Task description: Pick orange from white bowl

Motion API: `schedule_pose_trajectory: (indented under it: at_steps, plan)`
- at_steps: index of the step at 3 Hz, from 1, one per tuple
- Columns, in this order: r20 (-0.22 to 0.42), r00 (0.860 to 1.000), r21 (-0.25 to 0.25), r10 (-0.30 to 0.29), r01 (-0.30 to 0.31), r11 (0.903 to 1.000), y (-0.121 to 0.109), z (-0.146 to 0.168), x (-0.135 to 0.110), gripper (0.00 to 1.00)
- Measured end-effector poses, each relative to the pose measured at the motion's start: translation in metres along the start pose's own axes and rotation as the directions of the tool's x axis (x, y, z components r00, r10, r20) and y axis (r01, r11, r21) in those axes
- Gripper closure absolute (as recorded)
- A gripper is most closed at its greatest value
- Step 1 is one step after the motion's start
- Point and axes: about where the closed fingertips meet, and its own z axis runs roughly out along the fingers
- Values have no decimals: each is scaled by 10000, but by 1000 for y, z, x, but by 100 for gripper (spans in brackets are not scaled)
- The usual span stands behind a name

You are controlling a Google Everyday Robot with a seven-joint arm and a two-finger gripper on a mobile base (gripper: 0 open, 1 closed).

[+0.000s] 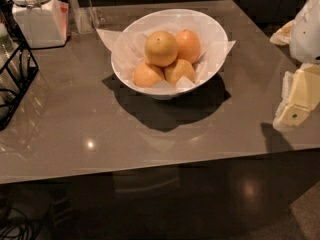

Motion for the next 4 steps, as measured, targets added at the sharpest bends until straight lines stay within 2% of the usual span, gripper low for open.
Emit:
schedule_pose_trajectory:
  at_steps: [1,2,3,4]
  plan:
    - [1,10000,0,-2,2,10000,0,0,0,0]
    - [276,9990,10,-338,338,9994,-10,-2,-10,0]
    - [941,9860,-476,-1377,1426,9886,-36,6,-42,0]
    - [1966,9460,-1010,-2578,2811,9544,-71,25,-96,0]
